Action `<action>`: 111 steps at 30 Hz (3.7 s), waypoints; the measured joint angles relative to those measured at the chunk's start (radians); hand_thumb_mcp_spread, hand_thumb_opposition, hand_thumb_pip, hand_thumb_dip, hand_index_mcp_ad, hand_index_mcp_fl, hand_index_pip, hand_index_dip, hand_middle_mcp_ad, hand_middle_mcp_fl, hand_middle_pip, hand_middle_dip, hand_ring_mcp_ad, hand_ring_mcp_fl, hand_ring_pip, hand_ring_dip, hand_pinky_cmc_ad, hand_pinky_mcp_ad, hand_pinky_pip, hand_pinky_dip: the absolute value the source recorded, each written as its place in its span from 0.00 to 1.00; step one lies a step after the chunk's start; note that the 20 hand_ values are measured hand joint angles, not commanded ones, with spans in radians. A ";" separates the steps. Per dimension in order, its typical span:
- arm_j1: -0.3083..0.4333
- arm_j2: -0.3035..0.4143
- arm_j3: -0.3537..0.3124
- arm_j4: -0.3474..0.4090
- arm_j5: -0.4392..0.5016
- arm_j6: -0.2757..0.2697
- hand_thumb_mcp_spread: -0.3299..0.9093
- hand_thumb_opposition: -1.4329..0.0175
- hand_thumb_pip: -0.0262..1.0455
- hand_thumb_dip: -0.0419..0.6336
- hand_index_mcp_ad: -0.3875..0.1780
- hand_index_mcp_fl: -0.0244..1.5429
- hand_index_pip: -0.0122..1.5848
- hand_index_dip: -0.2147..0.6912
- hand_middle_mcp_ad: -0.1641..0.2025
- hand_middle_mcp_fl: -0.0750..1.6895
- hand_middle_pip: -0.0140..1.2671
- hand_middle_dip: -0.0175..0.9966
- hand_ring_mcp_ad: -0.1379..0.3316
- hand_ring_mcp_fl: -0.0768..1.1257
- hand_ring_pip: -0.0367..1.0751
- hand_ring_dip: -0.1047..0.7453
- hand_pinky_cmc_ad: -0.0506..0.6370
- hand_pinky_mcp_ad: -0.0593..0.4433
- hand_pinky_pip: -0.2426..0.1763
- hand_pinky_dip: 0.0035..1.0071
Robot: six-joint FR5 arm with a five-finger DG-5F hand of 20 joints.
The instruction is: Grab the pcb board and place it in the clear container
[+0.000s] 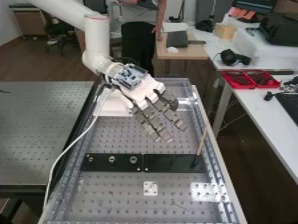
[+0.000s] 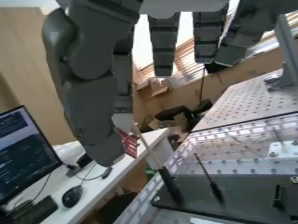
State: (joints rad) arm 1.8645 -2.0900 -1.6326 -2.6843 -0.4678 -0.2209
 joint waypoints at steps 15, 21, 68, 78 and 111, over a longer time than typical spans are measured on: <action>0.051 0.028 0.001 0.004 -0.177 -0.023 0.85 0.37 0.39 0.48 0.36 0.32 0.75 0.68 0.67 0.12 0.12 0.19 0.81 0.10 0.11 0.17 0.46 0.49 0.40 0.19; 0.062 0.014 0.019 -0.026 -0.223 0.015 0.85 0.37 0.39 0.48 0.36 0.32 0.75 0.68 0.68 0.12 0.12 0.19 0.80 0.10 0.11 0.17 0.46 0.49 0.40 0.19; 0.094 -0.119 0.104 -0.181 -0.425 0.182 0.85 0.37 0.39 0.48 0.36 0.33 0.74 0.68 0.67 0.15 0.12 0.19 0.81 0.11 0.11 0.17 0.47 0.49 0.40 0.19; 0.090 -0.117 0.115 -0.217 -0.467 0.189 0.78 0.39 0.32 0.48 0.35 0.27 0.35 0.72 0.67 0.10 0.12 0.20 0.79 0.11 0.11 0.17 0.47 0.49 0.40 0.19; -0.094 0.316 -0.083 -0.161 -0.691 -0.187 0.59 0.49 0.21 0.23 0.38 0.23 0.06 0.67 0.67 0.08 0.12 0.20 0.75 0.07 0.12 0.17 0.53 0.45 0.39 0.36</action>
State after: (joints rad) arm 1.7708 -1.7745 -1.7159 -2.8454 -1.1592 -0.4075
